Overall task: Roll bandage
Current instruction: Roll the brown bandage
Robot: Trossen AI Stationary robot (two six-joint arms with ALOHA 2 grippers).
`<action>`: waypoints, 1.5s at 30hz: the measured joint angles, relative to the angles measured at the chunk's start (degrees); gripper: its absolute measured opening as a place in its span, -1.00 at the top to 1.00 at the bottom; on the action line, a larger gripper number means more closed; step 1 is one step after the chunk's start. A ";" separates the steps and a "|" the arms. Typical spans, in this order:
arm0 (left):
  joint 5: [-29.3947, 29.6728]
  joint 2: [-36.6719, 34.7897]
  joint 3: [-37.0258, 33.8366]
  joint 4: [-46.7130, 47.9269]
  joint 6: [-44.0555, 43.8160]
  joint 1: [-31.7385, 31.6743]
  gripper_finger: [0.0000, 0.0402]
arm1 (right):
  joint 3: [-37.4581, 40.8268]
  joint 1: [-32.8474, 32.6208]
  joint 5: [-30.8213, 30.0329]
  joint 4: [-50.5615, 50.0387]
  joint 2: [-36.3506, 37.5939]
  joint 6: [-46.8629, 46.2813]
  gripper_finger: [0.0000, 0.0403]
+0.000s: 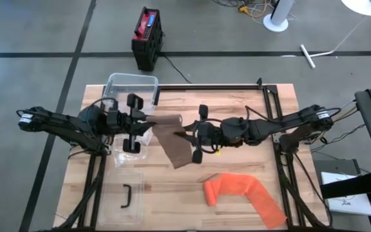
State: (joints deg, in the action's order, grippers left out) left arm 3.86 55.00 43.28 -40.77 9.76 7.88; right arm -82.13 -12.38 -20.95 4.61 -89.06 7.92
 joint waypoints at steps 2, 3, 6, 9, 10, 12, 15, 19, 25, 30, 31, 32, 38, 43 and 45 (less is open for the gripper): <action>0.08 -0.10 0.43 0.05 -0.01 0.00 0.83 | 0.00 0.15 -0.04 -0.79 0.00 -0.13 0.95; 0.10 -0.19 0.73 0.19 -0.02 0.00 0.83 | 0.00 0.37 -0.04 -1.16 0.01 -0.42 0.95; 0.15 -0.53 1.83 0.28 -0.22 0.00 0.82 | -0.02 0.72 -0.03 -4.20 0.11 -1.74 0.98; 1.47 -0.85 3.34 1.00 -0.20 0.00 0.82 | 0.00 0.74 -0.04 -6.58 0.00 -2.22 0.99; 2.51 -0.90 3.92 1.67 -0.20 0.00 0.82 | -0.02 0.74 -0.04 -6.99 -0.06 -2.51 0.99; 4.31 -1.02 5.01 3.35 -0.09 0.00 0.82 | -0.02 0.79 -0.06 -8.54 -0.21 -3.11 0.99; 5.73 -1.09 5.86 5.01 -0.76 0.00 0.82 | -0.02 0.92 -0.11 -9.95 -0.66 -3.50 1.00; 5.87 -1.18 6.86 4.71 -4.78 0.00 0.82 | -0.02 1.31 -0.18 -10.05 -0.91 -4.27 1.00; 5.87 -1.61 8.60 4.25 -11.61 0.00 0.82 | 0.28 1.44 -0.11 -10.98 -2.03 -4.44 1.00; 5.25 -1.83 9.57 3.36 -17.03 0.00 0.82 | 0.63 1.44 -0.16 -10.94 -3.16 -5.32 1.00; 4.50 -1.98 9.57 3.74 -17.48 0.00 0.82 | 0.63 1.49 -0.18 -10.71 -3.46 -5.66 1.00; 4.26 -2.14 9.56 4.58 -17.81 0.00 0.82 | 0.61 1.57 -0.17 -10.68 -3.56 -5.91 1.00; 4.57 -2.32 9.55 8.92 -17.17 -0.06 0.82 | 0.66 1.68 -0.09 -11.01 -2.58 -5.95 1.00; 7.84 -2.51 9.58 13.43 -11.50 -0.06 0.82 | -0.44 2.05 -0.03 -11.13 -2.49 -9.26 1.00; 10.42 -2.45 9.58 15.69 -10.12 -0.07 0.82 | -0.85 2.42 -0.07 -11.01 -2.35 -10.28 0.97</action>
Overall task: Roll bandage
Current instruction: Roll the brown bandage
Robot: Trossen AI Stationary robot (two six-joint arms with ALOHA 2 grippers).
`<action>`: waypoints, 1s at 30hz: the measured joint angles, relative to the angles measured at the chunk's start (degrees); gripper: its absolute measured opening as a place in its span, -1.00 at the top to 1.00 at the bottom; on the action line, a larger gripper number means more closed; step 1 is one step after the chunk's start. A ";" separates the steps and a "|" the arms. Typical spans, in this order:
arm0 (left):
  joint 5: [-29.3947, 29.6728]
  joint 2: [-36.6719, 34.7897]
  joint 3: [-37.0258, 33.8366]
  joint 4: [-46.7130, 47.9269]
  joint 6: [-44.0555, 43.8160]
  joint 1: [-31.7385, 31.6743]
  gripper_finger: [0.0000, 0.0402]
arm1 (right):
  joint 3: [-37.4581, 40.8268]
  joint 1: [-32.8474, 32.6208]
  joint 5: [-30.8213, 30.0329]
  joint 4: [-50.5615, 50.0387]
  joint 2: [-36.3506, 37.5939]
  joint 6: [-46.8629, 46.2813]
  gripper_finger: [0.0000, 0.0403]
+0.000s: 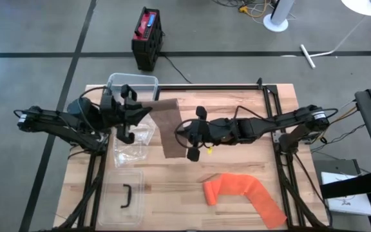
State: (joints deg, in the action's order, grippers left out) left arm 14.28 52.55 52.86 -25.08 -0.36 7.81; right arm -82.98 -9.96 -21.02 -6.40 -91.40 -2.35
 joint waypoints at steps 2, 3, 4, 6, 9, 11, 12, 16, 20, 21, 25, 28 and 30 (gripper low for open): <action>0.95 0.24 0.00 0.99 1.37 -0.05 0.82 | -0.11 0.48 0.03 0.00 0.05 -0.24 0.88; 0.99 0.34 0.00 1.15 1.86 -0.04 0.82 | -0.13 0.67 0.04 -0.22 0.05 -0.67 0.82; 1.04 0.42 0.00 1.20 2.31 -0.04 0.82 | -0.11 0.86 0.07 -0.69 0.05 -0.89 0.75; 2.15 0.42 0.00 1.34 2.80 0.00 0.82 | -0.12 1.01 0.07 -1.13 0.20 -1.11 0.59; 4.59 0.03 0.00 1.98 3.88 -0.03 0.82 | -0.13 1.01 0.12 -1.38 1.54 -1.11 0.32; 4.92 -0.17 0.00 1.93 4.92 -0.07 0.82 | -0.14 1.01 0.24 -1.81 2.75 -1.12 0.14; 4.90 -0.22 0.00 1.62 5.36 -0.07 0.82 | -0.16 1.01 0.28 -1.92 3.33 -1.19 0.05; 4.79 -0.28 0.00 1.01 6.79 -0.04 0.82 | -0.16 0.95 3.46 -2.96 5.39 -1.97 -0.29; 4.22 0.03 -0.02 0.97 7.68 -0.04 0.82 | -0.18 0.47 4.81 -1.23 7.42 1.20 -0.54; 3.54 0.20 -0.04 1.01 7.82 -0.04 0.82 | -0.18 0.45 4.76 -0.73 7.89 2.33 -0.59; 2.20 1.02 -0.11 0.86 8.64 -0.02 0.82 | -0.18 0.44 4.75 1.24 9.31 6.31 -0.65; 2.20 1.66 -0.11 0.10 10.10 -0.04 0.82 | -0.18 0.05 4.67 1.57 11.01 10.11 -0.63; 2.19 2.19 -0.11 0.11 11.75 -0.04 0.82 | -0.16 -0.18 4.99 2.49 11.95 12.81 -0.60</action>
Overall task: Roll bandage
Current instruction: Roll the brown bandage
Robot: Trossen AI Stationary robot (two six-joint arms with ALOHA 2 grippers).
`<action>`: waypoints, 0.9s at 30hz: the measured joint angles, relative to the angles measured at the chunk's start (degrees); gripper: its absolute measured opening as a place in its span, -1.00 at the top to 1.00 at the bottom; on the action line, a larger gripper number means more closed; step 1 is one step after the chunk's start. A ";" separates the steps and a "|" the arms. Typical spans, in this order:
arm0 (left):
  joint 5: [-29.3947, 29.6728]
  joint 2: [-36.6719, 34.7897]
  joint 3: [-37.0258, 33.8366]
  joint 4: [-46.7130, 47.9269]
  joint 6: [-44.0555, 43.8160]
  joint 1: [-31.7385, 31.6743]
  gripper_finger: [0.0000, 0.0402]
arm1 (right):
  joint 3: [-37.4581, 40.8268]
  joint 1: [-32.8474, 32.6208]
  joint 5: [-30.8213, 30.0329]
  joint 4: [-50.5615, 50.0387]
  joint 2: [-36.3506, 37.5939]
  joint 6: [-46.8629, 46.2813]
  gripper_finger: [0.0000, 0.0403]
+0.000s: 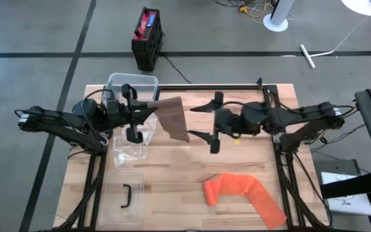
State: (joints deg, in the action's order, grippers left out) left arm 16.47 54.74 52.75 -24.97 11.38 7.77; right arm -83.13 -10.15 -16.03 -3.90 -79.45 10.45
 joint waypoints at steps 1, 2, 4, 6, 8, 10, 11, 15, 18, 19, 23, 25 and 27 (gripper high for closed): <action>0.00 0.30 0.00 0.05 0.82 0.00 0.82 | 0.21 -0.01 0.55 1.14 0.24 1.26 -0.58; -0.01 0.55 0.00 0.06 1.42 0.00 0.82 | 0.79 0.00 1.57 2.52 0.40 2.08 -0.57; -0.11 0.98 -0.02 0.18 1.96 0.00 0.82 | 2.96 0.06 4.79 6.74 0.43 3.16 -0.54; -0.97 1.39 -0.02 0.10 2.63 0.00 0.82 | 6.06 0.05 6.94 12.19 0.34 4.95 -0.51; -1.41 1.81 -0.02 0.16 3.67 0.00 0.82 | 8.36 0.25 6.99 16.94 -0.11 7.29 -0.50; -2.09 2.34 -0.02 0.15 4.31 0.00 0.82 | 9.09 0.58 6.39 17.91 -0.34 8.02 -0.50; -2.13 2.60 -0.02 0.22 4.38 0.00 0.82 | 9.00 0.84 6.06 18.00 -0.63 7.95 -0.50; -2.05 3.63 -0.02 0.03 4.63 -0.02 0.82 | 6.91 0.98 5.96 15.30 -1.27 5.78 -0.55; -2.07 4.15 -0.09 -0.19 4.58 0.01 0.82 | 5.36 0.91 6.21 14.46 -1.23 4.73 -0.55; -2.08 4.15 -0.09 -0.40 4.56 0.07 0.82 | 5.29 0.91 6.20 14.64 -1.05 4.38 -0.55; -2.46 3.55 -0.09 -0.40 5.43 0.97 0.82 | 5.29 0.66 6.22 15.30 -0.74 3.96 -0.49; -4.79 3.27 -0.09 -0.07 7.94 1.11 0.82 | 5.29 0.60 6.57 15.56 -0.83 2.76 -0.47; -6.21 3.16 -0.09 0.48 10.40 1.21 0.82 | 5.33 0.63 6.69 17.13 -1.75 2.80 -0.43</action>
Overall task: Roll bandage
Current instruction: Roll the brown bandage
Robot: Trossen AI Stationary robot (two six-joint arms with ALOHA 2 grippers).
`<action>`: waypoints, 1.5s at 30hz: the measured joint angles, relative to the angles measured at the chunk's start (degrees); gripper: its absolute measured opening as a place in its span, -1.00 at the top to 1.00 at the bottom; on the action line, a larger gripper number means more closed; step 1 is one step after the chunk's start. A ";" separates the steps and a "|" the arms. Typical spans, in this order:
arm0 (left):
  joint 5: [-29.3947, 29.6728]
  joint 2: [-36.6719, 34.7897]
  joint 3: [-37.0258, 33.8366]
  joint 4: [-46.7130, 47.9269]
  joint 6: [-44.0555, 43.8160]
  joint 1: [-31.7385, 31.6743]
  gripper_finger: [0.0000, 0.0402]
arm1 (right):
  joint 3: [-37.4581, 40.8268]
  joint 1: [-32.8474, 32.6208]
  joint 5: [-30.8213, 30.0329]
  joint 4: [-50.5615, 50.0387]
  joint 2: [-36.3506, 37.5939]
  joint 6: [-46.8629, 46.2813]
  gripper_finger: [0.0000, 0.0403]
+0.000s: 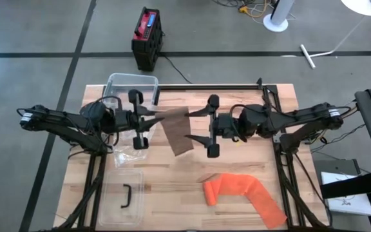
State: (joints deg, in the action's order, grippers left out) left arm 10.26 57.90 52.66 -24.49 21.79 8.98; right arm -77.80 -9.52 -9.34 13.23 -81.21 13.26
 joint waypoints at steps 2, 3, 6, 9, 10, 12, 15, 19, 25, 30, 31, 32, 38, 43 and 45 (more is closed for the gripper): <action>-0.47 -0.03 0.00 0.89 0.87 0.04 0.82 | 0.31 -0.34 0.53 1.33 -1.14 1.64 -0.39; -0.80 -0.01 0.02 1.60 1.60 0.10 0.82 | 0.36 -0.85 0.04 1.46 -1.55 2.80 -0.37; -1.42 0.16 0.02 2.50 2.39 0.14 0.82 | 0.62 -2.20 -3.44 1.12 -1.95 6.23 -0.31; -1.97 0.07 0.02 2.06 3.21 0.14 0.82 | 0.62 -2.60 -5.30 2.30 -1.73 8.94 -0.27; -2.43 -0.01 0.02 2.16 3.27 0.14 0.82 | 0.62 -2.60 -5.29 2.28 -1.73 9.12 -0.26; -3.15 -0.14 0.02 2.74 3.97 0.14 0.82 | 0.62 -2.60 -5.25 1.96 -1.73 9.59 -0.27; -3.16 -0.51 -0.08 3.64 4.53 0.14 0.82 | 0.62 -2.69 -5.33 1.64 -1.47 10.86 -0.29; -3.73 -1.33 -0.46 4.16 4.50 0.23 0.82 | 0.56 -3.77 -5.93 1.50 0.09 11.57 -0.32; -4.23 -1.61 -0.57 4.64 5.57 0.27 0.82 | 0.20 -3.56 -9.54 0.71 2.03 14.11 -0.33; -5.73 -1.48 -0.57 5.21 7.69 0.25 0.82 | 0.29 -1.77 -7.17 0.78 1.14 13.37 -0.29; -6.13 -1.48 -0.57 5.10 7.78 0.25 0.82 | 0.29 -1.53 -7.13 0.75 0.66 13.12 -0.28; -6.24 -1.54 -0.57 5.26 7.97 0.25 0.82 | 0.29 -1.43 -6.38 0.76 0.26 12.92 -0.27; -6.70 -1.50 -0.55 5.04 8.72 0.26 0.82 | 0.31 -1.55 -4.00 0.20 -1.01 13.31 -0.22; -6.89 -1.50 -0.55 4.71 8.78 0.49 0.82 | 0.31 -1.50 -4.33 0.28 -1.03 13.06 -0.15; -6.91 -1.50 -0.55 4.65 8.78 0.49 0.81 | 0.31 -1.57 -4.14 0.31 -1.03 13.25 -0.10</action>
State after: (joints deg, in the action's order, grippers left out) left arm 3.35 56.40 52.12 -19.84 30.57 9.47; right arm -77.49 -11.09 -13.48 13.54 -82.24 26.50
